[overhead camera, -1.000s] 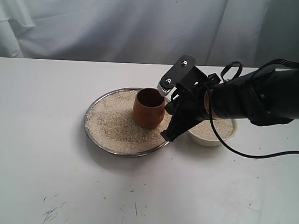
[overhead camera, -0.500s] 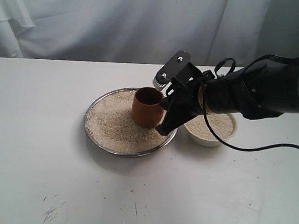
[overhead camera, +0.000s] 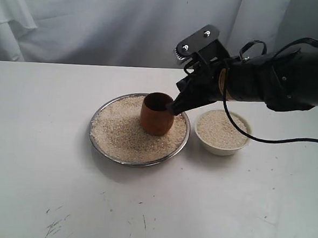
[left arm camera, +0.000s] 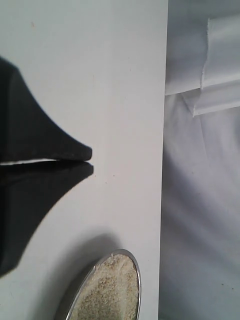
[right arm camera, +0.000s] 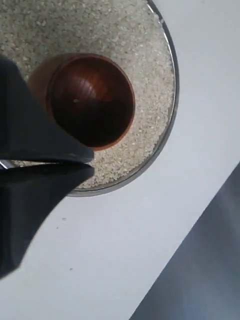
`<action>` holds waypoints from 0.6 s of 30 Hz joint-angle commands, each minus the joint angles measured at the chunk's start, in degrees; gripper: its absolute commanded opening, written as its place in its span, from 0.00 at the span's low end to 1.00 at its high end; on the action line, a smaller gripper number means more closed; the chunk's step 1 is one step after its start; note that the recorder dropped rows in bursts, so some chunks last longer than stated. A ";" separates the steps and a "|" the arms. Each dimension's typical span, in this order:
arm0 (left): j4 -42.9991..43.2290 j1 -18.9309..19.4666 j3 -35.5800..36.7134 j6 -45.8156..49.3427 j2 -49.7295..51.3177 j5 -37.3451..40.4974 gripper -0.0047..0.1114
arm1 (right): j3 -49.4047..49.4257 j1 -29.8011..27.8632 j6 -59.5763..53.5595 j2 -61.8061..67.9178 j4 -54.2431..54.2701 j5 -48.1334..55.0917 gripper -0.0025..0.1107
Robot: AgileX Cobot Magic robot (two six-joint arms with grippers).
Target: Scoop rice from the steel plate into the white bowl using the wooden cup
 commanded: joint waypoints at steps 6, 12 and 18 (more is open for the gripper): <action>-0.04 -0.09 0.26 -0.18 -0.29 -0.36 0.04 | 0.53 -2.97 21.96 3.09 -0.41 -3.40 0.02; -0.04 -0.09 0.26 -0.18 -0.29 -0.36 0.04 | 0.42 -6.81 36.35 3.31 -0.66 -10.57 0.02; -0.04 -0.09 0.26 -0.18 -0.29 -0.36 0.04 | -1.21 -7.17 36.71 5.42 -0.87 -15.16 0.02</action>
